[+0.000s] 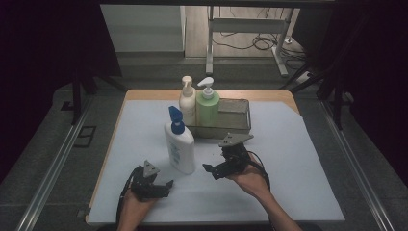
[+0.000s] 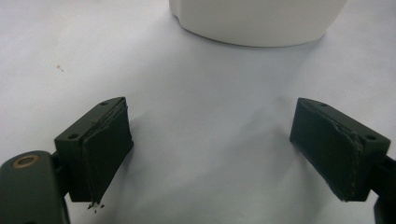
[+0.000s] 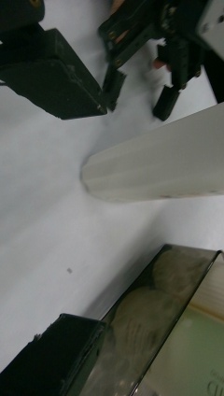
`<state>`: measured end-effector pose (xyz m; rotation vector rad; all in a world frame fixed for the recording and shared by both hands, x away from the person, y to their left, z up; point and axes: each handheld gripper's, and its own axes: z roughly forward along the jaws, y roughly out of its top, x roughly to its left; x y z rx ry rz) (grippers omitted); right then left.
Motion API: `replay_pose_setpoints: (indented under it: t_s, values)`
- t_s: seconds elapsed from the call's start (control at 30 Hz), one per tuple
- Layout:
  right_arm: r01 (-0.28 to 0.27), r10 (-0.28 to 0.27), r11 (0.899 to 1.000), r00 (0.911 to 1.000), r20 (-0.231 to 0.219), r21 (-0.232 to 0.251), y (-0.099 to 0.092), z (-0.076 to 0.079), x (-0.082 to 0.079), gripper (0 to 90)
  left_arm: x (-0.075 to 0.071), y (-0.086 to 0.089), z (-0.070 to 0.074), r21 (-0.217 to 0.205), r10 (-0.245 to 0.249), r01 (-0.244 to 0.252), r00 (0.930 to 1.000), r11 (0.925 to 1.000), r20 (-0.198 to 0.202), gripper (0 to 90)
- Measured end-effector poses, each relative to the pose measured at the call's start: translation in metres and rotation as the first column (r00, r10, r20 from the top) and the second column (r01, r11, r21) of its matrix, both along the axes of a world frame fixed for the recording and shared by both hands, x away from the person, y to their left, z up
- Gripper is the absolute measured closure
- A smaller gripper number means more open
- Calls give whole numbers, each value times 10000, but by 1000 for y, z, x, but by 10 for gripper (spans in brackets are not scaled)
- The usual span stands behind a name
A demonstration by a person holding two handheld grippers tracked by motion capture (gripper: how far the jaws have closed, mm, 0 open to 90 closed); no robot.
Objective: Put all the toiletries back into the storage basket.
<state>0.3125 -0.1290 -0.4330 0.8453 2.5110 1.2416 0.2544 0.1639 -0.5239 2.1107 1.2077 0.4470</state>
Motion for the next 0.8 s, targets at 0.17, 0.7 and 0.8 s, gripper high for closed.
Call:
replay_pose_setpoints:
  t_s: [0.17,0.7,0.8]
  values:
    - [0,0,10000,10000,-30,-44,13,2,3,2,0,0,0,3,-5,5,10000,10000,-1,122]
    - [-75,81,9998,9993,370,-171,54,12,11,105,0,0,0,-1,-5,5,10000,10000,-7,122]
    - [-78,88,9998,9988,489,-201,61,15,11,132,0,0,0,-6,-4,4,10000,10000,-3,122]
